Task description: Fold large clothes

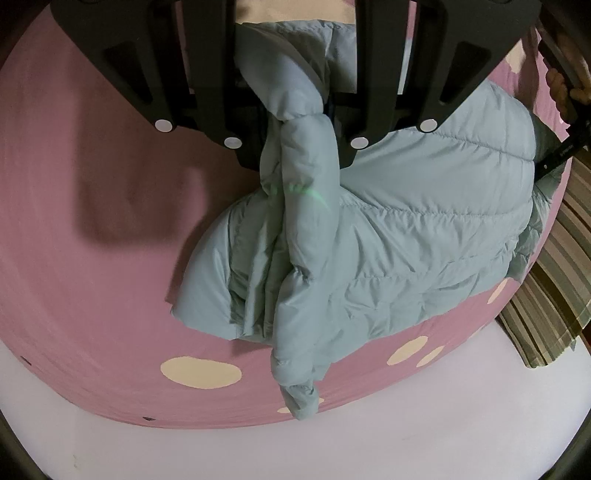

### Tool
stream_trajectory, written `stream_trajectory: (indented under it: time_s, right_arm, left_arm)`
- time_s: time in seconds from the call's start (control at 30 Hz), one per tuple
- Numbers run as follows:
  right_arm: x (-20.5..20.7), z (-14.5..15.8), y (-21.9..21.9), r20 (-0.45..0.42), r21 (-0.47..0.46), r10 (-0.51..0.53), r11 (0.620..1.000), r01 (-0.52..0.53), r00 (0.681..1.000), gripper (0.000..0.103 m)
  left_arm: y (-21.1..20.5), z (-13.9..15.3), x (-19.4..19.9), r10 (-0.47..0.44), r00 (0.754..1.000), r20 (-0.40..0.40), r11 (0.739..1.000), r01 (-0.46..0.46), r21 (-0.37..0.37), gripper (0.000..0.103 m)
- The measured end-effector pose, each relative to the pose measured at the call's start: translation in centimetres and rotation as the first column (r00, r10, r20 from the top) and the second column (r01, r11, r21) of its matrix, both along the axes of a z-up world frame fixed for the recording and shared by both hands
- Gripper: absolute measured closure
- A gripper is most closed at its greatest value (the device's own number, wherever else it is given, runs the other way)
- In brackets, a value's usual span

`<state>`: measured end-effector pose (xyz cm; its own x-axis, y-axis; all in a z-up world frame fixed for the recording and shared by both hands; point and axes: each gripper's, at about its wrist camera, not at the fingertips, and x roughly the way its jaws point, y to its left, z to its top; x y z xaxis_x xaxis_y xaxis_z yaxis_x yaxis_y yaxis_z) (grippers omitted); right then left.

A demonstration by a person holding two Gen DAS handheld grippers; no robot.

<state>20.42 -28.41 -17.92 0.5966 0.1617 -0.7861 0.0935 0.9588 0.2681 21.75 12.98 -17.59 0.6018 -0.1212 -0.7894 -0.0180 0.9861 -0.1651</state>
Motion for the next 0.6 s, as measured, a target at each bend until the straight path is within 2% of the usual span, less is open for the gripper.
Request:
stream_trajectory:
  time_s: [0.6]
  right_arm:
    - [-1.8, 0.2, 0.2, -0.005, 0.026, 0.018, 1.000, -0.018, 1.000, 0.082]
  left_arm:
    - [1.1, 0.6, -4.2, 0.023, 1.000, -0.007, 1.000, -0.023, -0.003, 0.088]
